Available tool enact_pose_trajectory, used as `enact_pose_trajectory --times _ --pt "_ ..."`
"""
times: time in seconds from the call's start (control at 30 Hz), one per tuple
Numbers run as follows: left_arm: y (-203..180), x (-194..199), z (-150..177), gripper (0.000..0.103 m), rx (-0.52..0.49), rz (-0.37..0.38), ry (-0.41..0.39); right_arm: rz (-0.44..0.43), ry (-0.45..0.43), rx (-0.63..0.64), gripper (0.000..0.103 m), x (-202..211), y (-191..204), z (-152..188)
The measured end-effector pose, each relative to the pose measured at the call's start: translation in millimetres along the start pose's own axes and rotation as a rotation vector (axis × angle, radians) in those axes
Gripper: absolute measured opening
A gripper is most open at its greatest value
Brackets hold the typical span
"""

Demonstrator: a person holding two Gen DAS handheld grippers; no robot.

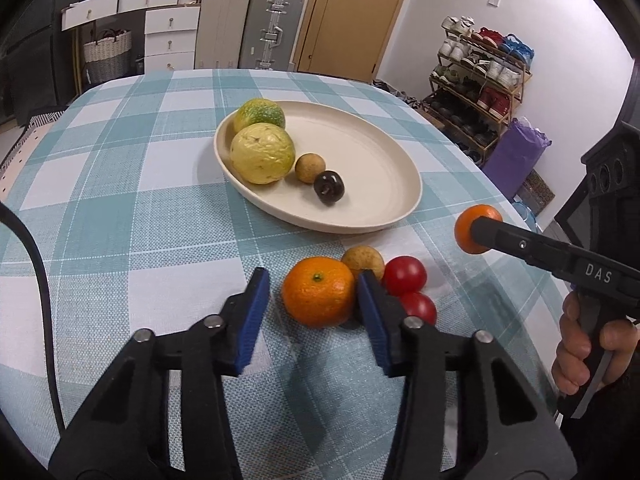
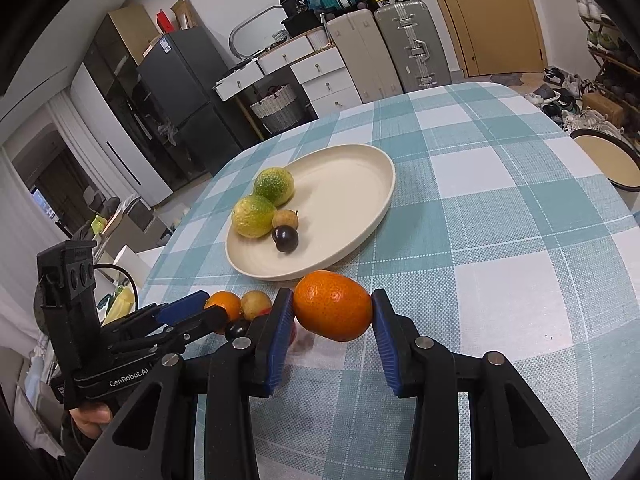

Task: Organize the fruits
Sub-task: 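Grasp the small tangerine with the left gripper while the right gripper holds the large orange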

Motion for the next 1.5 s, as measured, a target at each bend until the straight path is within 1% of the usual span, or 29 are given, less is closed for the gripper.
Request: enact_pose_trajectory --times 0.07,0.37,0.67,1.13,1.27,1.5 --pt "-0.9 -0.3 0.7 0.036 0.001 0.010 0.005 0.000 -0.002 0.003 0.040 0.6 1.3 0.3" --pt "1.2 1.3 0.2 0.034 0.020 0.030 0.000 -0.004 -0.003 0.009 0.040 1.3 3.9 0.2" --pt "7.0 11.3 -6.8 0.034 0.035 0.014 -0.055 -0.005 -0.016 0.005 0.040 3.8 2.8 -1.4" --pt "5.5 31.5 -19.9 0.034 -0.005 -0.038 -0.141 -0.003 -0.032 0.023 0.040 4.1 3.2 -2.9" --pt "3.3 36.6 -25.9 0.034 -0.036 -0.064 -0.169 -0.004 -0.032 0.025 0.040 3.3 2.8 -4.3" --pt "0.7 37.5 -36.0 0.034 -0.046 -0.068 -0.190 -0.001 -0.054 0.033 0.040 4.5 3.1 -13.1"
Point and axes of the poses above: each gripper's, at about its wrist camera, not at the fingertips, and x roughly against the way its jaws point, y to its left, z to its underside, the point moved 8 cm from there along -x, roughly the way its jaws point, and after that the axes turned 5 degrees about -y, right-handed, at the moved point
